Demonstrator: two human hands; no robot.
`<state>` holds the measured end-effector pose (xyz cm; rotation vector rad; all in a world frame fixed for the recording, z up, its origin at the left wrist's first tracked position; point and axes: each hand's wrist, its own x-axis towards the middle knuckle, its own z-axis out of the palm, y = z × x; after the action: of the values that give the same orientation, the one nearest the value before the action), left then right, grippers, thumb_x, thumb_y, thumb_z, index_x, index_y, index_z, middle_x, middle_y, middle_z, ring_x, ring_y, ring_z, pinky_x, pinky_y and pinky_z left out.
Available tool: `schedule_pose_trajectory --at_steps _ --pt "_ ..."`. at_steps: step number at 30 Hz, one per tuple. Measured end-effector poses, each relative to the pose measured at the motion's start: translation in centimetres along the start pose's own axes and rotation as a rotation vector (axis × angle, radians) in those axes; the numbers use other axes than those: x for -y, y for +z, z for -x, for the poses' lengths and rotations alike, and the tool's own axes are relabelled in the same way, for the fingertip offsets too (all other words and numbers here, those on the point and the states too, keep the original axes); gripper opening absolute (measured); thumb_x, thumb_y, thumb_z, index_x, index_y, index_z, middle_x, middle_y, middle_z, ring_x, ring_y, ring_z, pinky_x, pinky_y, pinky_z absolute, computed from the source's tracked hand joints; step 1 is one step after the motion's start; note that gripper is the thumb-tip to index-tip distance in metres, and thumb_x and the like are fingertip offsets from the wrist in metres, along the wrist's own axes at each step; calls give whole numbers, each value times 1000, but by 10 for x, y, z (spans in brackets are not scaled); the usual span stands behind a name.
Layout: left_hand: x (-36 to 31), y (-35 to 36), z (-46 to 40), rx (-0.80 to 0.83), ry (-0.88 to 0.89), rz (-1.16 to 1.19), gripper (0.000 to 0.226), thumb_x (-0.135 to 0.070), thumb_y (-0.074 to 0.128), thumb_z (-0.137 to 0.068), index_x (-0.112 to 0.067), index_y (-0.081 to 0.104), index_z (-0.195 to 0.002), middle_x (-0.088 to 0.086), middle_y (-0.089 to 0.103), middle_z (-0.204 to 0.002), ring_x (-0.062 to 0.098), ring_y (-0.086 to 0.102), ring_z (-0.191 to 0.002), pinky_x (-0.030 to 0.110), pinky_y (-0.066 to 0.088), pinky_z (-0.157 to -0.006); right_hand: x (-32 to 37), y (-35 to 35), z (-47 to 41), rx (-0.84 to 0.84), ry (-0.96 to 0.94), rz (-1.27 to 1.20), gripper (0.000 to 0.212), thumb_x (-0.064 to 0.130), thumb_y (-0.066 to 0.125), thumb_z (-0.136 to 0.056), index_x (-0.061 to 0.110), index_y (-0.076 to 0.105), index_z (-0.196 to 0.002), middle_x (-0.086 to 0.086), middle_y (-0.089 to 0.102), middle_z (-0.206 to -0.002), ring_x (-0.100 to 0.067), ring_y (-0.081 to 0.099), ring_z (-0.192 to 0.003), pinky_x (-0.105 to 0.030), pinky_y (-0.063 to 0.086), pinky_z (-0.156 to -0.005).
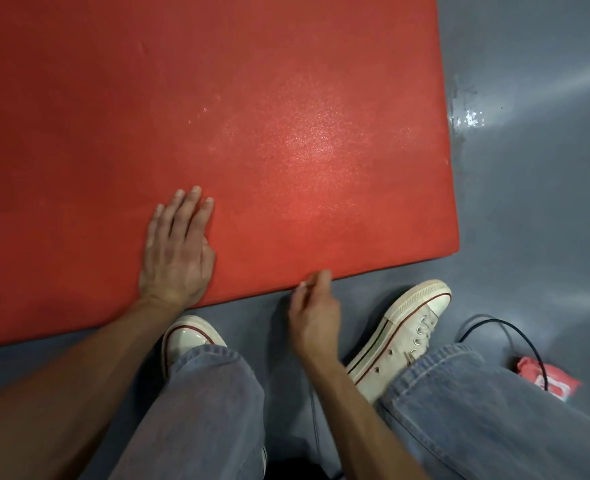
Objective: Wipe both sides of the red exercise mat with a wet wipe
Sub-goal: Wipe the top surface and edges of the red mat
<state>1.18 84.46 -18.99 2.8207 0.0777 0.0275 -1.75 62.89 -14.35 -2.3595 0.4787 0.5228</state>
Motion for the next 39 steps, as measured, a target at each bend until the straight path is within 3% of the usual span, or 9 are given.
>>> schedule_pose_trajectory --at_steps 2,4,11,16,23,28,31,35,39 --pt "1 -1 1 7 1 -2 64 -17 42 -91 -10 42 -154 10 34 -164 31 28 -153 49 17 -127 15 18 18 204 -166 27 10 21 49 -101 14 42 -96 -10 59 -68 -35 55 -61 -42 39 -55" --pt "1 -1 1 15 0 2 63 -17 41 -92 -11 41 -155 9 34 -165 30 27 -153 50 17 -127 20 10 5 208 -220 23 14 27 52 -101 17 41 -97 -7 62 -71 -34 57 -62 -40 40 -55" --pt "0 -2 0 31 -10 2 63 -20 39 -93 -11 41 -155 9 34 -165 30 27 -154 49 15 -127 -15 -70 -54 -260 52 126 16 21 60 -97 9 53 -105 -6 66 -79 -34 63 -69 -30 33 -60" --pt "1 -2 1 37 -9 -1 63 -20 38 -93 -11 41 -155 9 33 -165 29 27 -154 49 15 -127 21 -4 -10 235 -297 116 11 25 55 -98 15 49 -97 -7 63 -72 -33 58 -62 -38 43 -56" --pt "1 -1 1 29 -10 2 62 -19 39 -93 -12 41 -155 8 33 -165 29 27 -154 49 16 -127 2 -61 -75 -201 6 199 14 24 58 -97 11 55 -97 -7 64 -74 -34 63 -69 -31 35 -60" --pt "1 -3 0 28 -5 8 63 -18 40 -93 -11 41 -155 9 34 -165 29 27 -154 49 16 -127 40 16 -16 268 -505 366 14 25 54 -95 13 51 -102 -12 68 -78 -39 63 -69 -36 33 -55" --pt "1 -3 0 38 -10 6 63 -18 40 -93 -12 40 -156 8 33 -165 28 26 -154 48 14 -128 28 -16 -53 113 -474 520 20 37 53 -97 19 52 -105 -7 69 -80 -35 66 -74 -35 36 -56" --pt "0 -3 0 48 -24 2 63 -16 42 -92 -12 41 -155 8 34 -165 28 26 -154 47 14 -128 18 -56 -88 -146 -112 433 13 28 50 -96 16 47 -100 -10 60 -76 -37 63 -75 -35 32 -62" --pt "0 -4 -1 49 -26 10 63 -14 44 -91 -12 43 -154 8 35 -164 28 28 -154 48 16 -127 47 11 -41 96 -335 412 14 24 56 -91 14 51 -101 -11 65 -76 -35 64 -68 -32 31 -56"
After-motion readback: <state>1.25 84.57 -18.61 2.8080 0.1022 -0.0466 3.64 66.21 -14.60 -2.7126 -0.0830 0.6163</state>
